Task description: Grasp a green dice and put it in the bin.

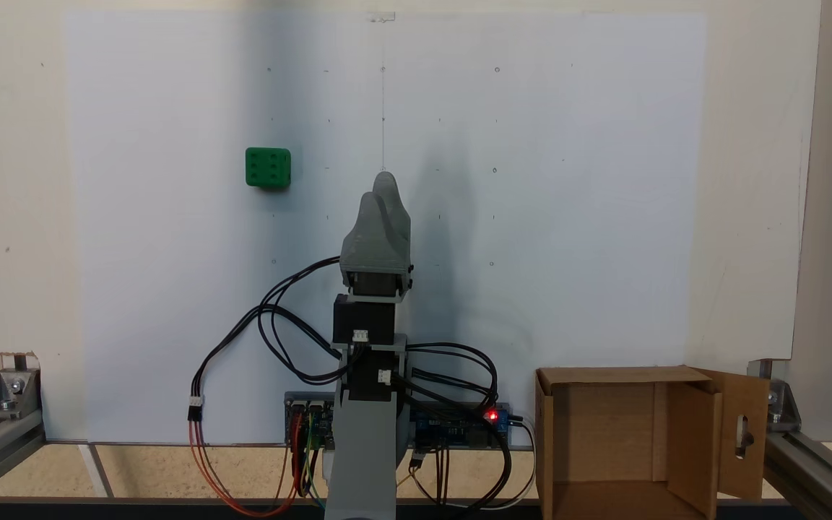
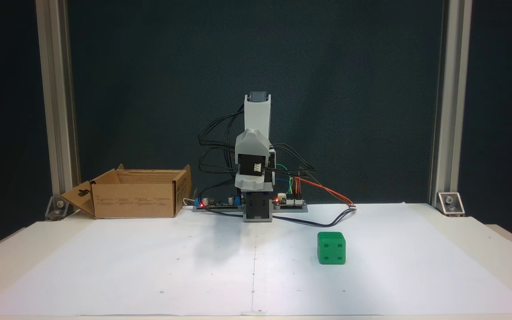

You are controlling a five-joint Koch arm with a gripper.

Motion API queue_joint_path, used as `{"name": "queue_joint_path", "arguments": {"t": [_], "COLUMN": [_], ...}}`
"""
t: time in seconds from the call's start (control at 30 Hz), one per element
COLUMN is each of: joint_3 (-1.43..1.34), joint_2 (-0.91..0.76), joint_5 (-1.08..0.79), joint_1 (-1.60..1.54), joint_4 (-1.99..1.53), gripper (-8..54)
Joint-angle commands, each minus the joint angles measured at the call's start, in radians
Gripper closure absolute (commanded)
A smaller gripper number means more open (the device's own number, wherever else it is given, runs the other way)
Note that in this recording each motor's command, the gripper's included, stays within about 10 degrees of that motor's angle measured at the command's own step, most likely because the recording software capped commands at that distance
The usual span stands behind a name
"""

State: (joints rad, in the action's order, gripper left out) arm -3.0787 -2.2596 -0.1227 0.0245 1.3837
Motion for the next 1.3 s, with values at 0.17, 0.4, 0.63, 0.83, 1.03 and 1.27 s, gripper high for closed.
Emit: {"name": "queue_joint_path", "arguments": {"t": [0.17, 0.4, 0.63, 0.83, 1.03, 1.27], "joint_3": [0.035, 0.452, 0.650, 0.934, 1.238, 1.555], "joint_2": [-0.106, -0.104, -0.104, -0.049, 0.225, 0.563], "joint_5": [0.014, 0.043, 0.114, 0.256, 0.367, 0.420], "joint_1": [0.011, -0.048, -0.143, -0.247, -0.339, -0.460], "joint_4": [-0.218, -0.702, -1.162, -1.577, -1.963, -2.338], "gripper": [1.5, 2.5, 3.3, 3.3, 2.9, 3.0]}}
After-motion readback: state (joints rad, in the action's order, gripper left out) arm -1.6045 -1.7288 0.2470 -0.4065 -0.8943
